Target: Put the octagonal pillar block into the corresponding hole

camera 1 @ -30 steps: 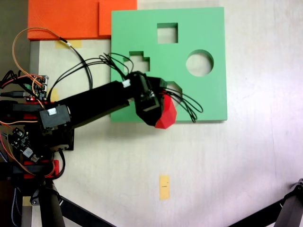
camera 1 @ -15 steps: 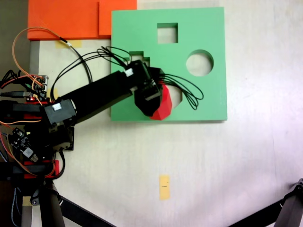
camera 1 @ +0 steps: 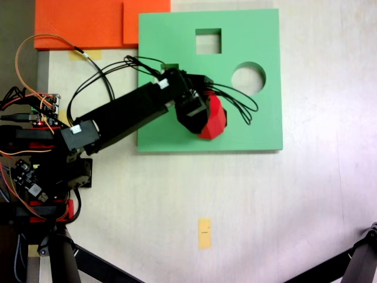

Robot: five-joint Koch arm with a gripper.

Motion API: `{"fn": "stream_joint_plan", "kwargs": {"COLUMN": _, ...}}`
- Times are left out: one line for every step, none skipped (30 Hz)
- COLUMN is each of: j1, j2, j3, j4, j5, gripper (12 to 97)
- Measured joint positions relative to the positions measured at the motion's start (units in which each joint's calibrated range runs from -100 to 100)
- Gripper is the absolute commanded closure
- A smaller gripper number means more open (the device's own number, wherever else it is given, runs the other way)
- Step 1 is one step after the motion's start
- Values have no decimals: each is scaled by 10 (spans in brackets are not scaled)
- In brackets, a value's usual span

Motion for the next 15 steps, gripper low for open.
{"fn": "stream_joint_plan", "kwargs": {"j1": 1, "j2": 3, "j3": 0, "j4": 1, "j5": 0, "gripper": 706}}
{"fn": "stream_joint_plan", "kwargs": {"j1": 1, "j2": 7, "j3": 0, "j4": 2, "j5": 0, "gripper": 706}}
{"fn": "stream_joint_plan", "kwargs": {"j1": 2, "j2": 12, "j3": 1, "j4": 2, "j5": 0, "gripper": 706}}
{"fn": "stream_joint_plan", "kwargs": {"j1": 2, "j2": 15, "j3": 2, "j4": 2, "j5": 0, "gripper": 706}}
{"fn": "stream_joint_plan", "kwargs": {"j1": 3, "j2": 19, "j3": 3, "j4": 2, "j5": 0, "gripper": 706}}
{"fn": "stream_joint_plan", "kwargs": {"j1": 4, "j2": 21, "j3": 3, "j4": 6, "j5": 0, "gripper": 706}}
{"fn": "stream_joint_plan", "kwargs": {"j1": 5, "j2": 26, "j3": 2, "j4": 12, "j5": 0, "gripper": 706}}
{"fn": "stream_joint_plan", "kwargs": {"j1": 6, "j2": 33, "j3": 0, "j4": 19, "j5": 0, "gripper": 706}}
{"fn": "stream_joint_plan", "kwargs": {"j1": 7, "j2": 36, "j3": -1, "j4": 21, "j5": 0, "gripper": 706}}
{"fn": "stream_joint_plan", "kwargs": {"j1": 8, "j2": 38, "j3": 0, "j4": 22, "j5": 0, "gripper": 706}}
{"fn": "stream_joint_plan", "kwargs": {"j1": 8, "j2": 42, "j3": 0, "j4": 21, "j5": 0, "gripper": 706}}
{"fn": "stream_joint_plan", "kwargs": {"j1": 9, "j2": 48, "j3": 0, "j4": 21, "j5": 0, "gripper": 706}}
{"fn": "stream_joint_plan", "kwargs": {"j1": 9, "j2": 52, "j3": 0, "j4": 21, "j5": 0, "gripper": 706}}
{"fn": "stream_joint_plan", "kwargs": {"j1": 10, "j2": 55, "j3": 3, "j4": 21, "j5": 1, "gripper": 706}}
{"fn": "stream_joint_plan", "kwargs": {"j1": 10, "j2": 57, "j3": 8, "j4": 21, "j5": 1, "gripper": 706}}
